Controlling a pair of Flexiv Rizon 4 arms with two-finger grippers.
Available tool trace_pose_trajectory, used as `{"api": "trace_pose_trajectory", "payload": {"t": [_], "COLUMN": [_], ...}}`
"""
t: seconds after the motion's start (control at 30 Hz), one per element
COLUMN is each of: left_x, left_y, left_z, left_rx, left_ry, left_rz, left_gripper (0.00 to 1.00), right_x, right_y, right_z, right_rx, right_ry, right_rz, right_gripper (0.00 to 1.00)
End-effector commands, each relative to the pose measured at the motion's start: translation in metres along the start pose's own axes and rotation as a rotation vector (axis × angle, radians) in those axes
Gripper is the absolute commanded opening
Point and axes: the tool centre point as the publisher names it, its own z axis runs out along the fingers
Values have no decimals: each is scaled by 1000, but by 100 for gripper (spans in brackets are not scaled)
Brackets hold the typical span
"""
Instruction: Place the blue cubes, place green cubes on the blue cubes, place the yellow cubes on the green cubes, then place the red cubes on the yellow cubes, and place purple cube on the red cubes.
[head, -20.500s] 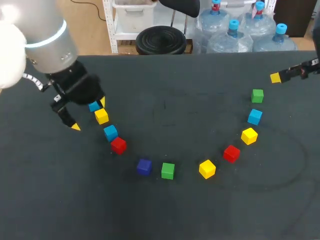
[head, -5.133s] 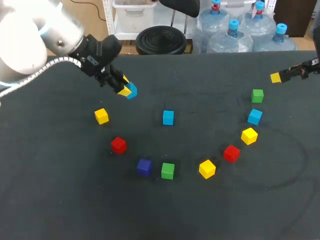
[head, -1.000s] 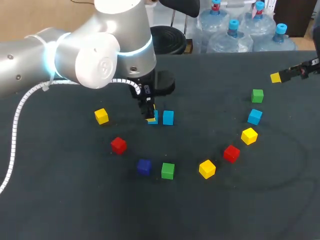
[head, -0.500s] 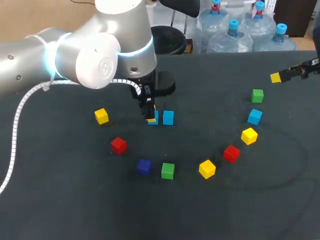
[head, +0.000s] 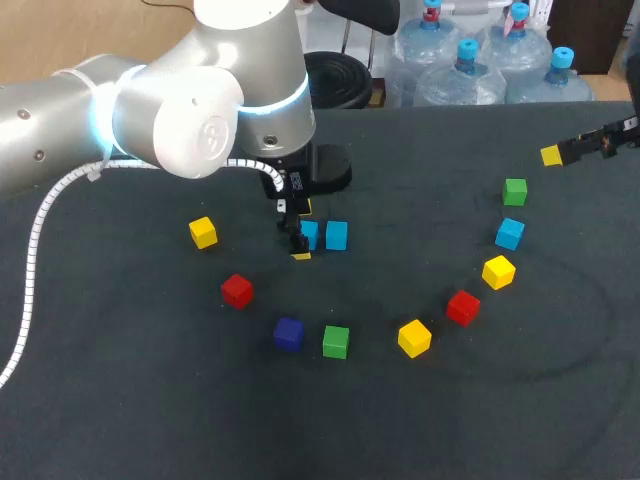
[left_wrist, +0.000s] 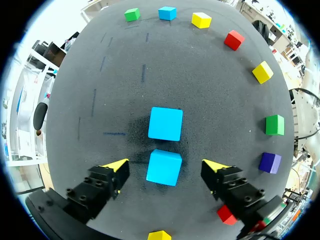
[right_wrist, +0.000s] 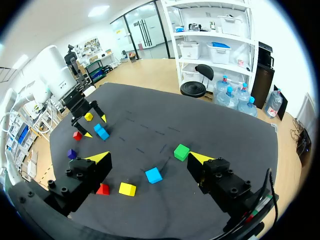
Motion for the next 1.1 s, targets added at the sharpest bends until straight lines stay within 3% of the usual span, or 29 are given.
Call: {"api": "trace_pose_trajectory", "payload": {"t": [0.03, 0.1, 0.17, 0.27, 0.73, 0.83, 1.07, 1.1], "left_x": [-1, -1, -1, -1, 1, 1, 1, 0], "left_y": [2, 1, 1, 1, -3, -3, -2, -2], "left_z": [0, 0, 0, 0, 0, 0, 0, 0], "left_rx": [3, 3, 4, 4, 5, 6, 0, -1], "left_ry": [1, 1, 0, -1, 3, 4, 6, 8], "left_rz": [-1, 0, 0, 0, -11, -10, -14, -15], "left_gripper": [86, 73, 53, 43, 43, 39, 47, 54], "right_x": [0, 0, 0, 0, 0, 0, 0, 0], "right_y": [-1, -1, -1, -1, -1, -1, -1, -1], "right_z": [1, 1, 1, 1, 1, 1, 1, 1], "right_rx": [-4, -4, -4, -4, -4, -4, -4, -4], "right_ry": [-3, -3, -3, -3, -3, -3, -3, -3], "right_rz": [-1, -1, -1, -1, -1, -1, -1, -1], "right_gripper": [100, 100, 100, 100, 100, 100, 100, 100]}}
